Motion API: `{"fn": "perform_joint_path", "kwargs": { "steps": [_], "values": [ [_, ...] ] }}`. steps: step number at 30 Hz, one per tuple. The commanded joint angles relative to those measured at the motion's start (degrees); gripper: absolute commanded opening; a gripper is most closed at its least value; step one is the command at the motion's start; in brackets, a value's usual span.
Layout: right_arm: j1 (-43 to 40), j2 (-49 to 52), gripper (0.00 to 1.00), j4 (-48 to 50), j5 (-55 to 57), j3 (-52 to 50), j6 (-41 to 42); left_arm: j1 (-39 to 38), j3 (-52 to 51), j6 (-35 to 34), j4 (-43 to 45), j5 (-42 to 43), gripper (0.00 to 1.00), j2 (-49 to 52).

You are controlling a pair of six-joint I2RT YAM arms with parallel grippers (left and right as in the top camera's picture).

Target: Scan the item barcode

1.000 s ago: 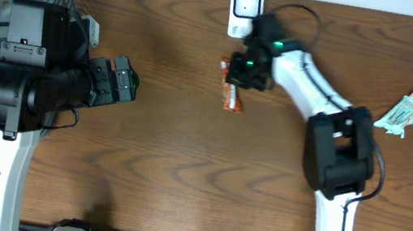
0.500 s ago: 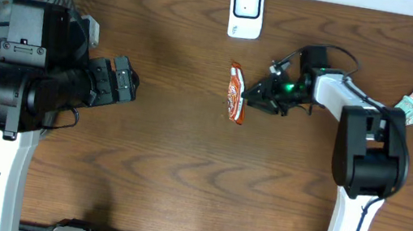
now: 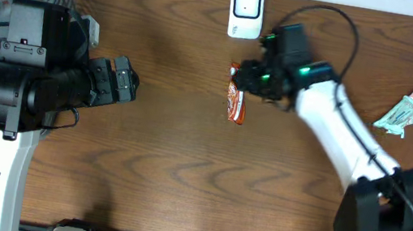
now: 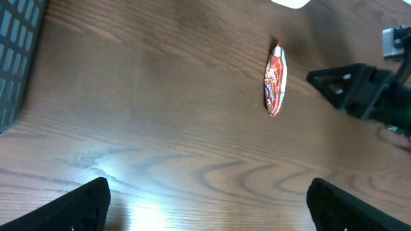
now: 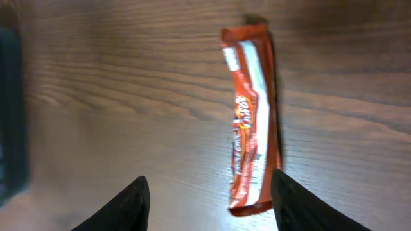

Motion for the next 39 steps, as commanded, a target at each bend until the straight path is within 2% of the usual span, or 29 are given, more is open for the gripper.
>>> {"fn": "perform_joint_path", "kwargs": {
  "steps": [1, 7, 10, 14, 18, 24, 39],
  "values": [
    [6.0, 2.4, 0.56, -0.2, 22.3, -0.2, 6.8, -0.2, 0.9, 0.5, 0.0, 0.2, 0.98, 0.0],
    [13.6, 8.6, 0.55, 2.1, 43.0, -0.2, 12.4, -0.2, 0.9, 0.5, 0.0, 0.2, 0.98, 0.0],
    [14.5, 11.7, 0.57, 4.1, 49.0, -0.2, 13.1, -0.2, 0.9, 0.5, 0.0, 0.2, 0.98, 0.0],
    [13.6, 15.3, 0.56, 7.6, 48.7, -0.2, 12.8, -0.2, 0.9, 0.5, 0.0, 0.2, 0.98, 0.0],
    [13.0, 17.7, 0.55, 11.1, 46.6, -0.2, 8.5, -0.2, 0.9, 0.5, 0.0, 0.2, 0.98, 0.0],
    [13.0, 18.8, 0.52, 11.6, 46.1, -0.2, 8.5, -0.2, 0.9, 0.5, 0.0, 0.2, 0.98, 0.0],
    [12.7, 22.0, 0.52, 12.8, 44.0, -0.2, 8.4, -0.2, 0.9, 0.5, 0.0, 0.2, 0.98, 0.0]
  ]
}}
